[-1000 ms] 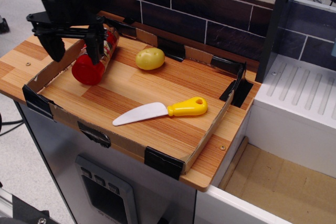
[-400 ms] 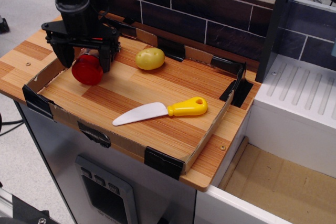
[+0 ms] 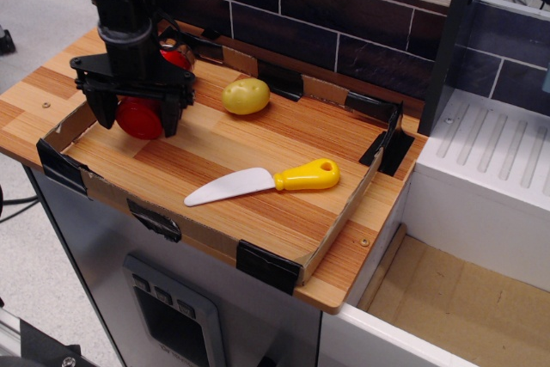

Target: Upright basil bottle

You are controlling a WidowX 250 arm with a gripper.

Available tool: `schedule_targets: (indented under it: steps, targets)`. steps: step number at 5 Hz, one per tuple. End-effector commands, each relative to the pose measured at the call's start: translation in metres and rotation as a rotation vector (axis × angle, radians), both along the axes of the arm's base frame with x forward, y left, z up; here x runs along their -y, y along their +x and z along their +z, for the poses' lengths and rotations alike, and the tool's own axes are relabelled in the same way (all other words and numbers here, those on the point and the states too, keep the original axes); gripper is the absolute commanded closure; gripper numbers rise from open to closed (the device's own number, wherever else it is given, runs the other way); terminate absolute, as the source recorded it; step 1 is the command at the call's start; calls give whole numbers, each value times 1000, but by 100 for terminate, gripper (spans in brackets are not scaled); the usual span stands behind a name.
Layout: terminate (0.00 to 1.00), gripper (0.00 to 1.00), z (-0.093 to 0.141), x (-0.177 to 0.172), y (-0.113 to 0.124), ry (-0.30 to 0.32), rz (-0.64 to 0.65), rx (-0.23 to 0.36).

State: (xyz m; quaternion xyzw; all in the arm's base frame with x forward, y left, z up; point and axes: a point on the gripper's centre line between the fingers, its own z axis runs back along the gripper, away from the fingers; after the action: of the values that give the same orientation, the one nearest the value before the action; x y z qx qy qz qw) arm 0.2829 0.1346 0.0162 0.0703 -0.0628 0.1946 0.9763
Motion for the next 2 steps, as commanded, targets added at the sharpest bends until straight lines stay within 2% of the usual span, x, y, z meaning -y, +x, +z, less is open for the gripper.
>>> schedule_targets:
  steps: [1, 2]
  targets:
    - [0, 0, 2, -5, 10, 18, -20, 15]
    - [0, 100, 1, -7, 11, 31, -29, 16]
